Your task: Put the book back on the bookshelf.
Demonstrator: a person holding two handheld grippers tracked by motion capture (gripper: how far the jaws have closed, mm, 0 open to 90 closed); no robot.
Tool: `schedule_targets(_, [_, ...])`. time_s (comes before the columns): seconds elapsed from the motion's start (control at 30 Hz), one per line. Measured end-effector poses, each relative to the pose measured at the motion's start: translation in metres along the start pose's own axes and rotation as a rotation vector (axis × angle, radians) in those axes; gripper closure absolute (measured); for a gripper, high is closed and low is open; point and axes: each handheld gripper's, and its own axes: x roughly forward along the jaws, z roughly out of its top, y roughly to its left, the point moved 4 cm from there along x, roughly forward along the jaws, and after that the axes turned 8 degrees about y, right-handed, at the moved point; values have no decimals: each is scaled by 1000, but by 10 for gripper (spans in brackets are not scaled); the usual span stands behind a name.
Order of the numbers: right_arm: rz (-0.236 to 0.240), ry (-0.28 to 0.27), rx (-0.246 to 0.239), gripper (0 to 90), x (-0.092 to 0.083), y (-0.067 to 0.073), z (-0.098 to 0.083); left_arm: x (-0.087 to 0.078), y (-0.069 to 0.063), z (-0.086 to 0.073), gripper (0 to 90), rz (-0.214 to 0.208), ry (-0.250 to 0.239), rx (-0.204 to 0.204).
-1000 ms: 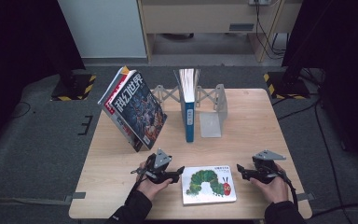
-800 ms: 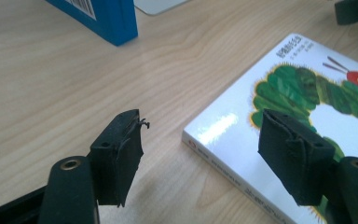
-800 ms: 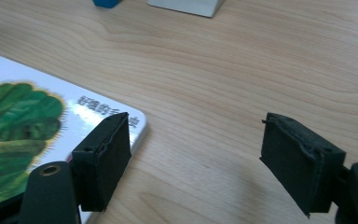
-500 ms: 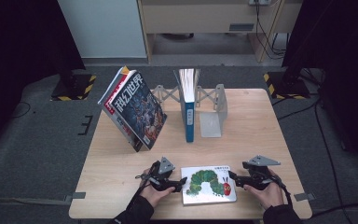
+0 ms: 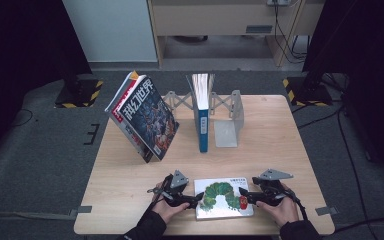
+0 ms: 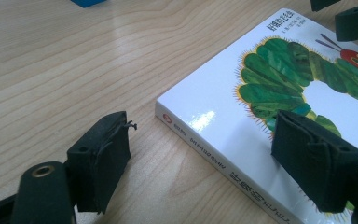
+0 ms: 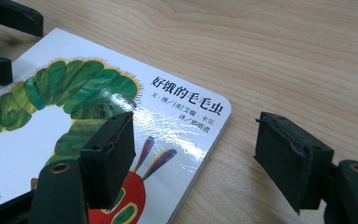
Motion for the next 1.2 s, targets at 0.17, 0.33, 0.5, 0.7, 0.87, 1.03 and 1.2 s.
schedule_targets(0.17, [-1,3,16,287,1,1,-1,1,1,0,159,-12,12,-31])
schedule_targets(0.33, [15,13,22,297,4,5,-4,2,2,0,150,-16,16,-39])
schedule_targets(0.5, [29,19,39,309,6,7,-5,4,1,1,125,-11,22,-38])
schedule_targets(0.7, [47,17,70,324,5,8,-6,5,0,1,40,-6,38,-32])
schedule_targets(0.87, [56,18,69,339,4,13,-9,2,-2,0,90,-27,33,-35])
schedule_targets(1.03, [57,17,63,345,3,16,-11,-3,-12,-1,248,-42,43,-29])
schedule_targets(1.2, [53,17,59,370,3,15,-11,-3,-22,-1,290,-50,53,-25])
